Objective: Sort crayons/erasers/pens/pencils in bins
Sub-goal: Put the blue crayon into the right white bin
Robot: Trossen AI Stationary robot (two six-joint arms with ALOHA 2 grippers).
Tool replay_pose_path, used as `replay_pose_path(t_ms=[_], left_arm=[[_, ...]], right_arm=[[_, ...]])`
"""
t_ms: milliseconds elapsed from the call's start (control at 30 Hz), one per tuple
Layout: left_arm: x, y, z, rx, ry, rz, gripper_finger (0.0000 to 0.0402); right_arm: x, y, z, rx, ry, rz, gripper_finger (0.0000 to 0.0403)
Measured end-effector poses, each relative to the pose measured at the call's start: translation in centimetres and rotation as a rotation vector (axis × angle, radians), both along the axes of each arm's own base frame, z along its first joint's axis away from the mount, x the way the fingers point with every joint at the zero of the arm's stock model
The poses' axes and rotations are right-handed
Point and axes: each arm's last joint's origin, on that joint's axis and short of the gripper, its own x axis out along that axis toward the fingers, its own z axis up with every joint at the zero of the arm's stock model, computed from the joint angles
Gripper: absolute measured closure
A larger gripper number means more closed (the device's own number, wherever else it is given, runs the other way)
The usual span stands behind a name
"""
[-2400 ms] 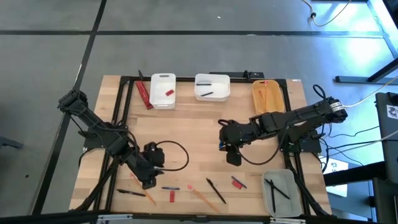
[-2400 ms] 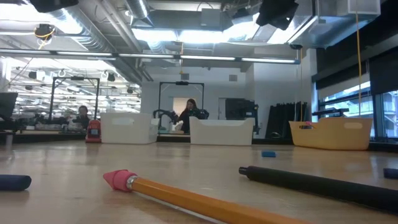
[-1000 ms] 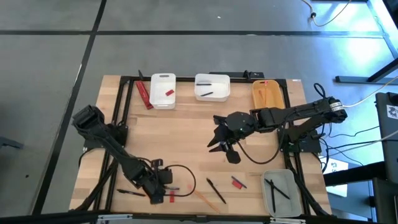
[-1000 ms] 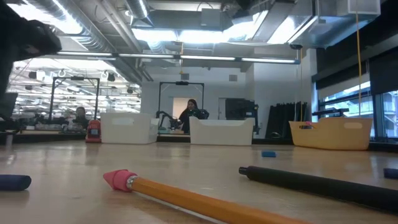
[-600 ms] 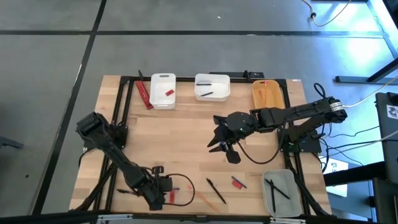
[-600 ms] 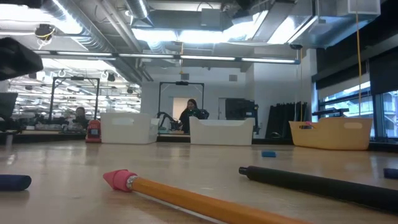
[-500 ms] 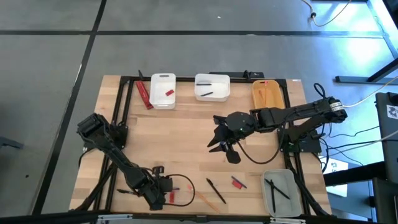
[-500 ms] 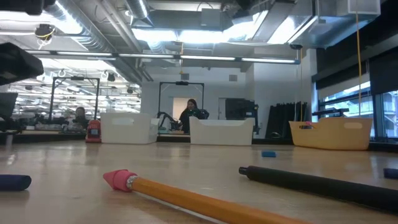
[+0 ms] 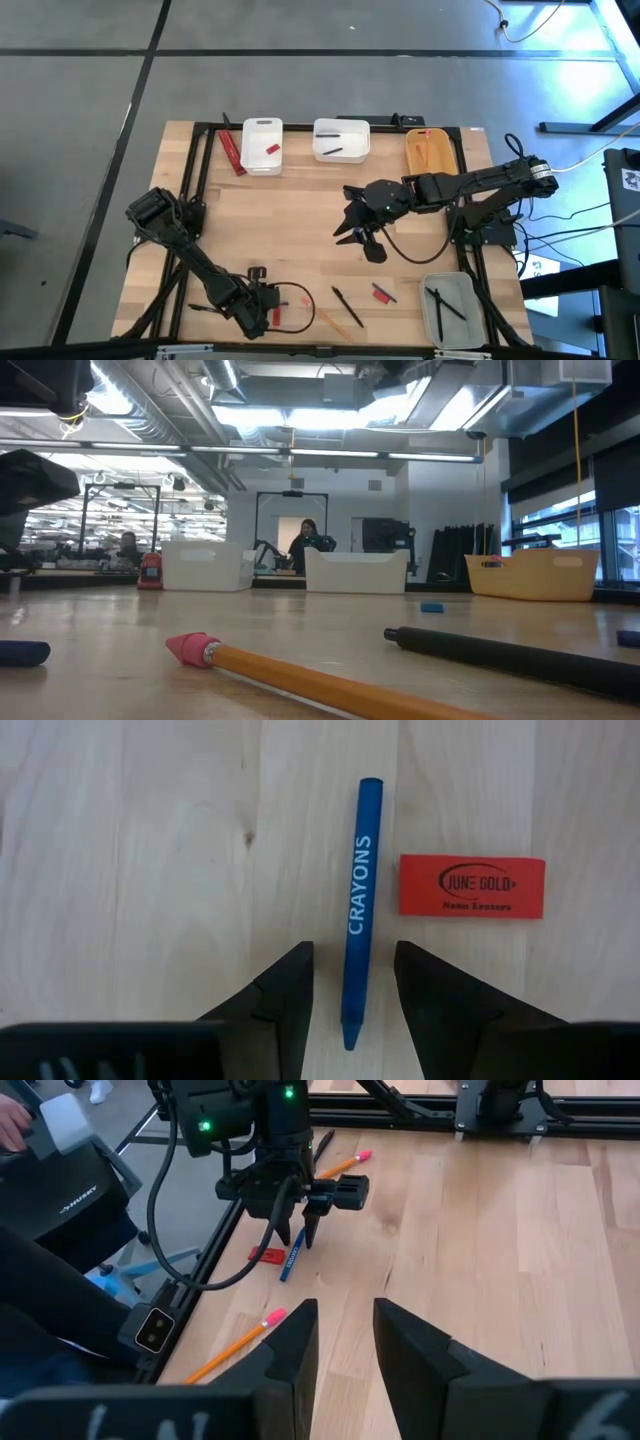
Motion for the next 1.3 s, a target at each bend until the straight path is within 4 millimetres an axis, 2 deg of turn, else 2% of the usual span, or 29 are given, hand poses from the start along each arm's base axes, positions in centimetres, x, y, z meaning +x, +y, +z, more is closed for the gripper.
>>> replay_pose_path(t_ms=[400, 967, 1300], left_arm=[[0.06, 0.03, -0.28, -0.003, 0.01, 0.004, 0.0276], [0.11, 0.0, -0.32, -0.015, 0.003, 0.03, 0.0394], [0.1, 0.02, -0.34, -0.014, 0.004, 0.032, 0.0397]], right_arm=[[0.0, 0.0, 0.0, 0.003, 0.001, -0.002, 0.0302], [0.01, 0.0, 0.02, 0.003, 0.0, -0.003, 0.0302], [0.02, -0.01, 0.02, 0.006, 0.0, -0.005, 0.0302]])
